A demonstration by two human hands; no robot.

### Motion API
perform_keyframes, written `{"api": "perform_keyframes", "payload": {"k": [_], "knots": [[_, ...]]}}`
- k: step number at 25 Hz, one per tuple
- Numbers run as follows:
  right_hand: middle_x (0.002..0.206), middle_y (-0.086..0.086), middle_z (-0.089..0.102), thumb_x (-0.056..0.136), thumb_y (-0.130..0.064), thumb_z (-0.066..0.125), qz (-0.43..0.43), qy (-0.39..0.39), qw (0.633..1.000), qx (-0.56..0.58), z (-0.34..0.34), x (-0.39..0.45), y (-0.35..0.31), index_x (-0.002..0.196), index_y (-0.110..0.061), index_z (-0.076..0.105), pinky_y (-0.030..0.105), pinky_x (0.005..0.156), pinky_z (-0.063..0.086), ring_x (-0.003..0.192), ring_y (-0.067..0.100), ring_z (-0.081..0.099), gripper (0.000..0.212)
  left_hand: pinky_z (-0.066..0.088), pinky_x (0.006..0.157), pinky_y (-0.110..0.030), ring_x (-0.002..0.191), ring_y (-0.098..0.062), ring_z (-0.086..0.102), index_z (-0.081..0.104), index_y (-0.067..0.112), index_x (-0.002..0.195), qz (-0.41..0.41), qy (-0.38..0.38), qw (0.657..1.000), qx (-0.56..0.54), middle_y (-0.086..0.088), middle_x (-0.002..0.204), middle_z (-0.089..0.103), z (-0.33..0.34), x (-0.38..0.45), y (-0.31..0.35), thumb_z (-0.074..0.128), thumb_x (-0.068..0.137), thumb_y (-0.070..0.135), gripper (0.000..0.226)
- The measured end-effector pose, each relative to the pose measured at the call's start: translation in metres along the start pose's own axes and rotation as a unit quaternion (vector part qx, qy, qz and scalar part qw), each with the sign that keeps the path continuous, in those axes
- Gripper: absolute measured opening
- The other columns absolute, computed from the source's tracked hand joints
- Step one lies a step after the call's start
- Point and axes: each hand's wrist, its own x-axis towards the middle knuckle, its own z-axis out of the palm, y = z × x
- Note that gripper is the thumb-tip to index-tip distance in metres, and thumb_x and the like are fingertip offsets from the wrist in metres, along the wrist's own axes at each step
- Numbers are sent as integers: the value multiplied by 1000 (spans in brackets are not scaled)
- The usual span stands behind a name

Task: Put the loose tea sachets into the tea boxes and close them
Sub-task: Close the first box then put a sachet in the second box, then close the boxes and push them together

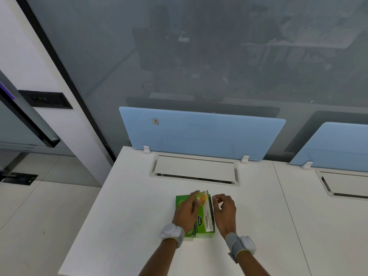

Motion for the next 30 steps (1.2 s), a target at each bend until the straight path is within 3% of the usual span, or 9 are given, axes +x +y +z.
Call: {"api": "perform_keyframes", "payload": {"k": [3, 5, 8, 12, 17, 20, 23, 26, 30], "knots": [[91, -4, 56, 92, -28, 61, 16, -37, 998, -54, 10, -12, 10, 87, -28, 69, 23, 73, 40, 95, 14, 48, 10, 49, 99, -28, 114, -14, 60, 50, 35, 135, 22, -14, 994, 104, 3, 125, 66, 7, -10, -14, 39, 96, 22, 42], [94, -2, 54, 90, -30, 64, 22, -48, 994, -94, 16, -16, 22, 89, -27, 72, 28, 76, 46, 99, 16, 48, 9, 43, 106, -29, 124, -17, 53, 49, 29, 137, 35, -25, 988, 150, 1, 137, 58, 10, -12, -23, 40, 93, 13, 49], [94, -1, 53, 90, -31, 64, 25, -61, 988, -137, 21, -22, 37, 95, -27, 73, 35, 77, 52, 99, 20, 50, 12, 42, 107, -39, 130, -22, 48, 43, 25, 142, 68, -71, 967, 235, 1, 144, 50, 13, -11, -26, 40, 88, 9, 57], [95, 2, 54, 90, -32, 63, 29, -80, 986, -141, 20, -24, 34, 97, -26, 72, 34, 75, 51, 98, 20, 51, 13, 39, 101, -40, 128, -23, 45, 40, 25, 143, 70, -88, 955, 274, 2, 144, 49, 13, -9, -23, 41, 86, 6, 59], [89, -2, 61, 88, -29, 65, 69, -79, 993, -56, 20, -19, 29, 91, -32, 59, 34, 70, 54, 84, 17, 63, 8, 43, 98, -37, 122, -21, 50, 49, 29, 134, 57, -9, 977, 205, 3, 135, 55, 2, -9, -32, 43, 86, 12, 52], [86, -2, 66, 88, -28, 66, 127, -87, 988, 2, 22, -17, 30, 98, -27, 53, 38, 68, 59, 76, 17, 68, 17, 45, 87, -37, 117, -21, 48, 44, 27, 135, 0, 33, 975, 220, 0, 132, 47, -9, -11, -39, 47, 85, 17, 51], [86, 4, 69, 90, -24, 65, 147, -90, 985, 15, 23, -17, 27, 102, -17, 57, 30, 63, 54, 74, 17, 67, 16, 47, 82, -41, 116, -28, 48, 38, 20, 135, -123, 57, 971, 199, -7, 130, 42, -15, -12, -45, 52, 87, 26, 50], [87, 9, 72, 91, -24, 63, 146, -95, 985, 3, 24, -19, 27, 103, -12, 62, 27, 63, 52, 72, 18, 66, 17, 46, 85, -43, 118, -34, 49, 36, 13, 132, -206, 53, 971, 110, -12, 130, 44, -13, -14, -54, 56, 89, 32, 51], [90, 9, 74, 92, -30, 62, 158, -114, 981, -9, 24, -19, 26, 101, -14, 64, 30, 68, 53, 73, 20, 66, 19, 47, 93, -46, 112, -42, 55, 37, 7, 123, -245, 39, 967, 56, -20, 126, 49, -9, -13, -58, 54, 91, 35, 46]]}}
